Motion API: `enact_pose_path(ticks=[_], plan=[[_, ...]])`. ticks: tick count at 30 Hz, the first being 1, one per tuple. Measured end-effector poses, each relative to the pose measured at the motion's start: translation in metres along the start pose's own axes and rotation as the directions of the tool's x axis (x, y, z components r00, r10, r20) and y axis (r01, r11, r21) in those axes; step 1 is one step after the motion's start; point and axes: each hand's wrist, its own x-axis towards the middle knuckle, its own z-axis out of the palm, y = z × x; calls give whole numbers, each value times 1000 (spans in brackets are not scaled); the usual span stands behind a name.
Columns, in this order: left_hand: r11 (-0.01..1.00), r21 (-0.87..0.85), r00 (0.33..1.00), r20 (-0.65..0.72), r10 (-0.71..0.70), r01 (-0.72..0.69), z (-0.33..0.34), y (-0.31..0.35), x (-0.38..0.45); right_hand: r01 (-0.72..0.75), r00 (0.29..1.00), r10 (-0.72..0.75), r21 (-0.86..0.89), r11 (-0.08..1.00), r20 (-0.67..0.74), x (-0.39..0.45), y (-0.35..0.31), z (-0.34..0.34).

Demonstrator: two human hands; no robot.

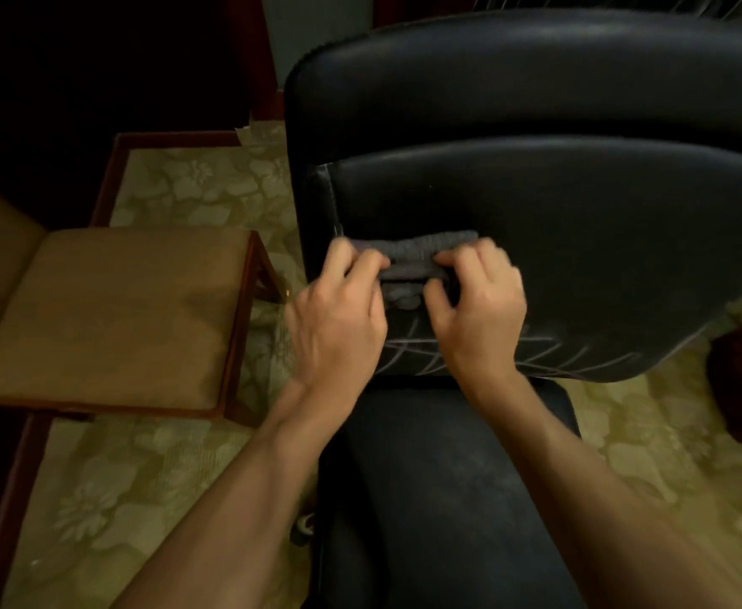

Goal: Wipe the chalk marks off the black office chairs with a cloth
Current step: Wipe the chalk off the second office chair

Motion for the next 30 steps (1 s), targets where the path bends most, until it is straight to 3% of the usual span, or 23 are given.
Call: enact_pose_path(ticks=[6, 8, 12, 16, 23, 26, 30], plan=[[996, 83, 980, 198, 19, -36, 35, -22, -62, -70, 969, 82, -59, 996, 234, -70, 17, 24], [998, 56, 988, 154, 13, -22, 27, -17, -57, -59, 977, 71, -62, 996, 200, -62, 13, 14], [999, -18, 994, -100, 35, -37, -3, 0, -13, -26, 999, 26, 15, 1000, -40, -7, -7, -18], [998, -42, 998, -42, 49, -51, -10, 2, 10, -22, 996, 25, 28, 999, -83, 15, -13, -15], [985, 87, 980, 147, 135, -149, 30, -35, -63, 6, 998, 0, -86, 996, 67, -70, 12, 35], [981, 94, 981, 112, 161, -172, 39, -43, -67, 34, 999, -32, -88, 996, 26, -75, 14, 42], [972, 111, 969, -107, 221, -209, 35, -37, -53, 81, 976, -85, -27, 996, -199, -50, 11, 33]])
